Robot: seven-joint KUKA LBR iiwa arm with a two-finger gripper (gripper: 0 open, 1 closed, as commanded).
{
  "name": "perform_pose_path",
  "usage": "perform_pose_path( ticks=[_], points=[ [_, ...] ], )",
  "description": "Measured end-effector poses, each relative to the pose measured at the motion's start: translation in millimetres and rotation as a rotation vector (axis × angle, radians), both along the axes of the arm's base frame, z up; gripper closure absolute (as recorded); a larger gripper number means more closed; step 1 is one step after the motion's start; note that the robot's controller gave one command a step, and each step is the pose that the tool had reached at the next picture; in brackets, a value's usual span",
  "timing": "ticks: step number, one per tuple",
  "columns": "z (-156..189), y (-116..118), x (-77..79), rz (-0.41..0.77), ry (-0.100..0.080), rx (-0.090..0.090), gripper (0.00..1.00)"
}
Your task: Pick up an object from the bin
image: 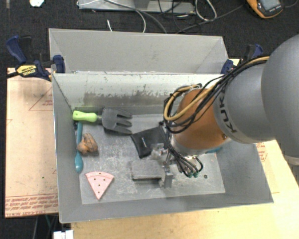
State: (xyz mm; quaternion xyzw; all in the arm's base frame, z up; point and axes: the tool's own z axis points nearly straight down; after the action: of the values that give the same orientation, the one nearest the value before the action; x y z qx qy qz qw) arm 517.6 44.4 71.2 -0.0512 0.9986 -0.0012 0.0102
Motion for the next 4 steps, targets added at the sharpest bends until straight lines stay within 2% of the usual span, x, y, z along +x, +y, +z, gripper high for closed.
perform_pose_path(
  ticks=[2,3,4],
  points=[
    [0.3,-0.1,-0.1,0.0,0.0,0.0,1.0],
    [74.7,-7.9,-1.2,0.017,0.005,-0.002,1.0],
    [48.3,-0.6,0.0,-0.007,0.001,0.001,1.0]
  ],
)
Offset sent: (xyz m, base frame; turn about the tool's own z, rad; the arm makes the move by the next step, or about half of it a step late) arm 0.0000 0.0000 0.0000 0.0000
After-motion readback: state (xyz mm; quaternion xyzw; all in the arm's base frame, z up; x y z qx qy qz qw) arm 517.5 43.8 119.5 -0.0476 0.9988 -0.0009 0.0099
